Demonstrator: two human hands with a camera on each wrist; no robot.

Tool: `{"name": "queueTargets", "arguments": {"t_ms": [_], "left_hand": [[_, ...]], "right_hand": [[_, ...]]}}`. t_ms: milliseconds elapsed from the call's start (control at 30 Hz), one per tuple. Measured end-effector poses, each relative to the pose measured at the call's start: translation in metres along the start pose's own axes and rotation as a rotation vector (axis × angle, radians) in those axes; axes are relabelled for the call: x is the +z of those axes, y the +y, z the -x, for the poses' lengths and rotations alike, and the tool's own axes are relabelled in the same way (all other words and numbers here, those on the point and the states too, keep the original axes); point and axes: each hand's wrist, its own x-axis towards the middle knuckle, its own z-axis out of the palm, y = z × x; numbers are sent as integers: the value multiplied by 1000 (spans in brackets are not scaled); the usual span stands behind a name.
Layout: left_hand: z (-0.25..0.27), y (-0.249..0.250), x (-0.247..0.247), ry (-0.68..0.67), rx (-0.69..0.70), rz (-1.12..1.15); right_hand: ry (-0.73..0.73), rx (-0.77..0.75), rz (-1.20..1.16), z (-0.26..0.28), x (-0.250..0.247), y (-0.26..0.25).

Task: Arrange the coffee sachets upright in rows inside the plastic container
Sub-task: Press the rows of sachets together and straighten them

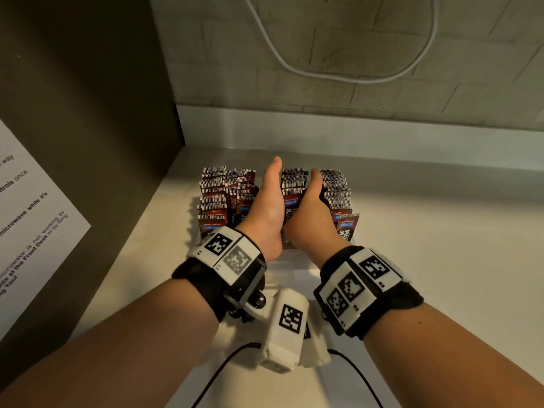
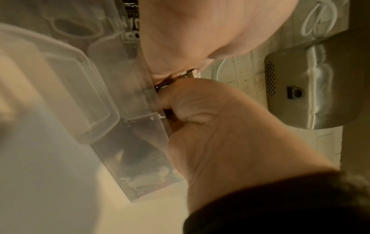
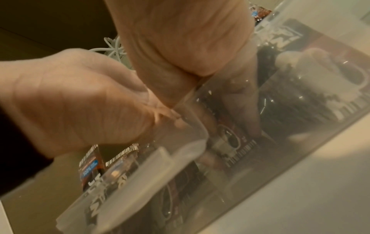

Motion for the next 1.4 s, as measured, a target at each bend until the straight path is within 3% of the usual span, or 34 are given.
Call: {"name": "queueTargets", "arguments": {"t_ms": [433, 900, 1400], "left_hand": [[-2, -1, 5, 54, -19, -49], [3, 1, 4, -39, -2, -35], [-8, -6, 1, 38, -15, 0]], "right_hand": [[3, 20, -57, -1, -1, 0], [22, 28, -66, -4, -1, 2], [5, 20, -50, -7, 2, 3]]}}
